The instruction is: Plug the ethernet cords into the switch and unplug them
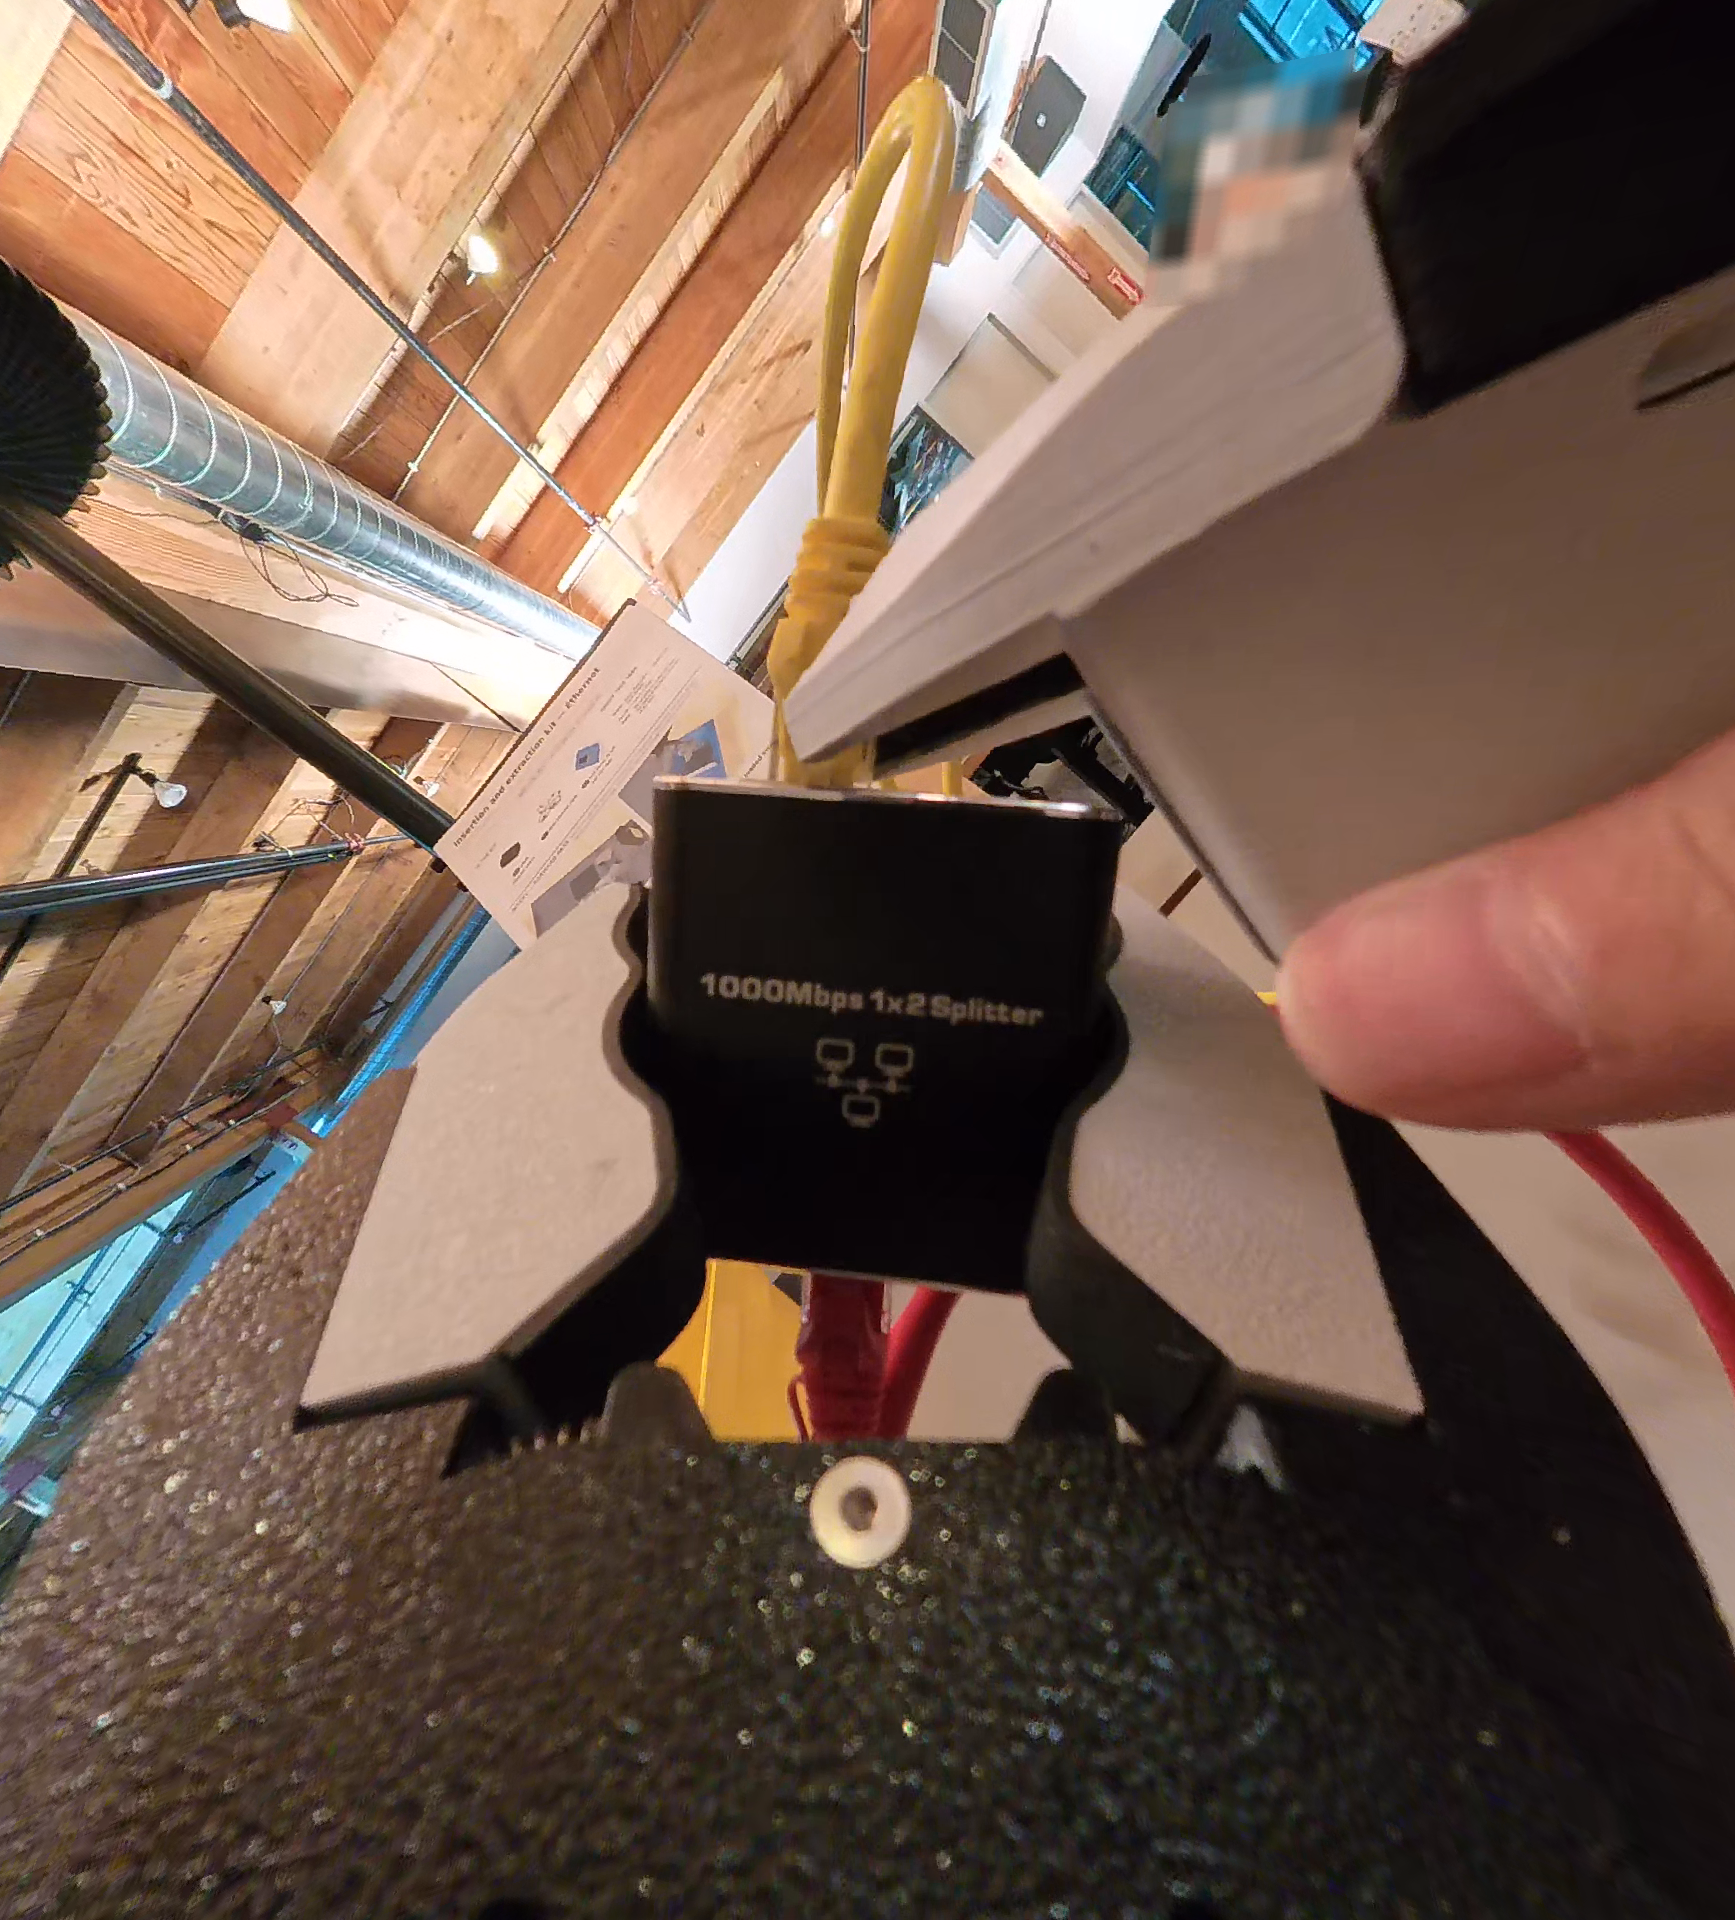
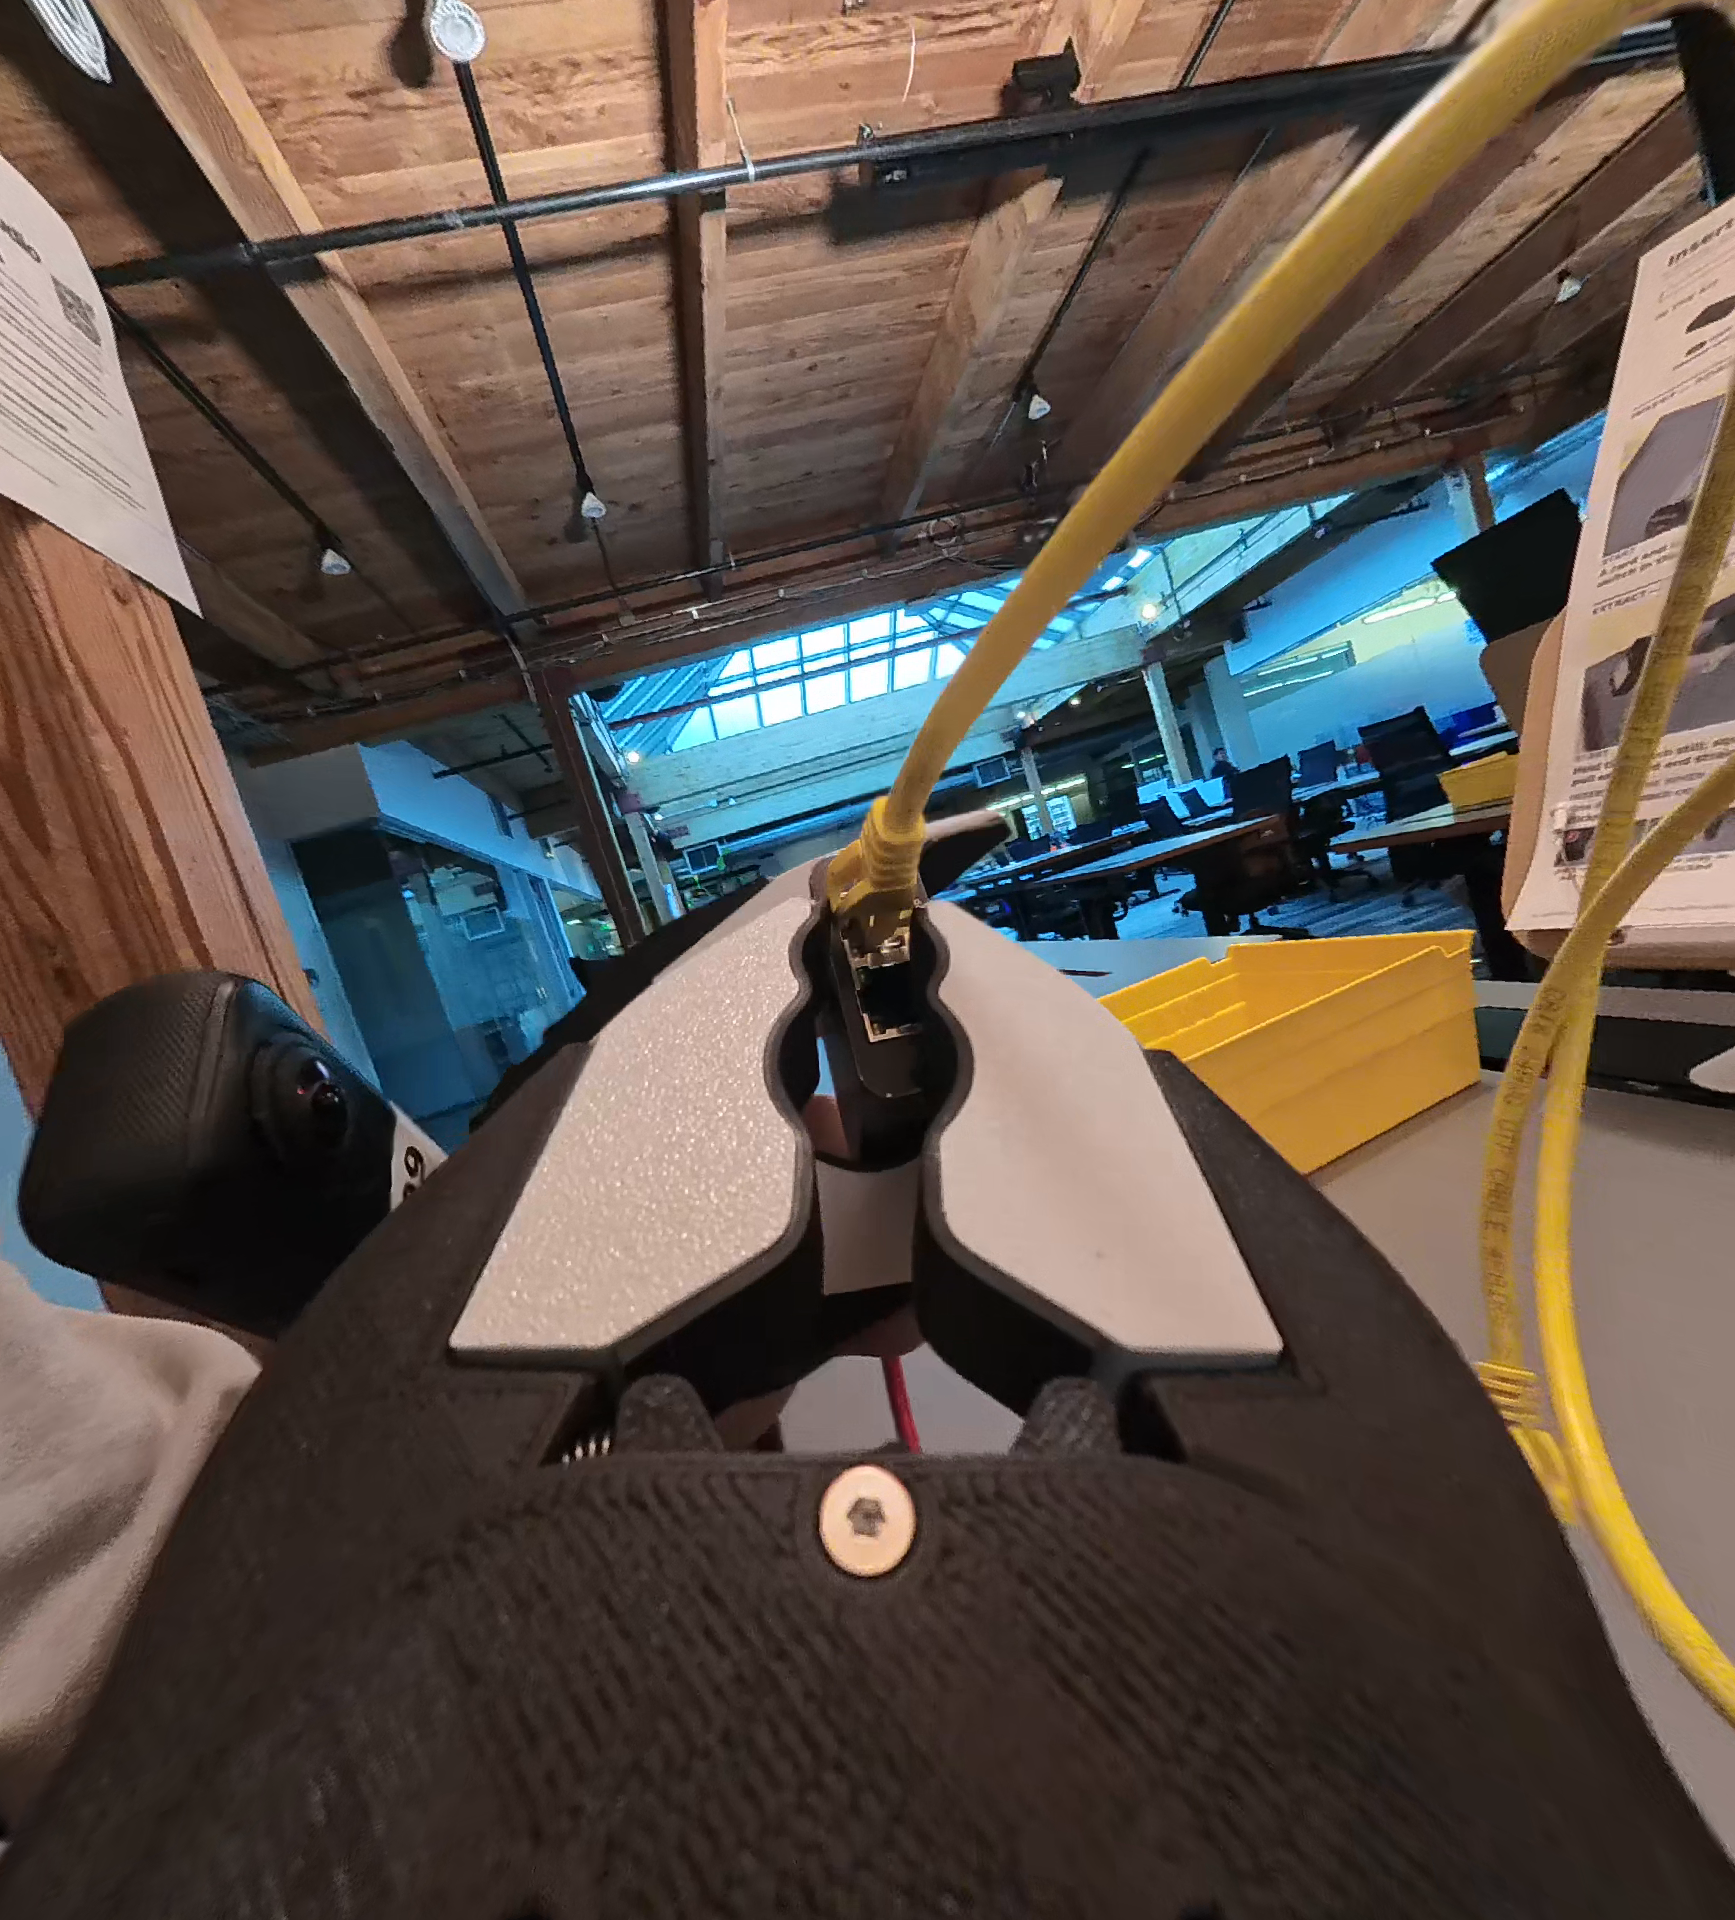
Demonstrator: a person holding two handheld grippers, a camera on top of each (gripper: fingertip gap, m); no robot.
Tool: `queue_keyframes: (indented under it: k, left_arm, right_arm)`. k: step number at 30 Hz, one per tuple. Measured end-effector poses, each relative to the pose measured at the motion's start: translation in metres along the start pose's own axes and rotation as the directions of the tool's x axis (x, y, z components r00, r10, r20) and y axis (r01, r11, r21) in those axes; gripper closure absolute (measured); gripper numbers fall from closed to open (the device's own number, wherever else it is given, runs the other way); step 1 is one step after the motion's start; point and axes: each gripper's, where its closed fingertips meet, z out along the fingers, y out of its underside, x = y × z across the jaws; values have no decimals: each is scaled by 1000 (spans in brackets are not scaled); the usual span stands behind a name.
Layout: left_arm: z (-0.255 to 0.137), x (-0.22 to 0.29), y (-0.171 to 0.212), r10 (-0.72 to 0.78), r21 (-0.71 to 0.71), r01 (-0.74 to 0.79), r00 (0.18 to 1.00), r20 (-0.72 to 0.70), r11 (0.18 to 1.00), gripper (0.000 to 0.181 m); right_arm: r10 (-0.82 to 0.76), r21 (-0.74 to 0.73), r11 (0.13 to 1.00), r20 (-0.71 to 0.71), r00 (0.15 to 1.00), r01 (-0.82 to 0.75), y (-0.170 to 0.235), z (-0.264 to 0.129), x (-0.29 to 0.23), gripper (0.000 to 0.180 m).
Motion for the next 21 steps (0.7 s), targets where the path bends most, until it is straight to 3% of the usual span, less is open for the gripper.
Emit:
queue_keyframes:
  k: [9, 14, 21]
  left_arm:
    - [3, 14, 5, -10, -22, 9, 999, -42, 1000, 104]
    - [7, 26, 13, -123, -43, 120, 989, -79, 992, 104]
    - [5, 31, 12, -202, 2, 203, 975, -87, 979, 104]
  right_arm:
    - [-157, -103, 983, -18, 987, 155, 7, -9, 9, 167]
    - [-384, -262, 898, -75, 920, 354, 14, -12, 16, 167]
    - [-413, -263, 886, -71, 908, 382, 18, -12, 17, 168]
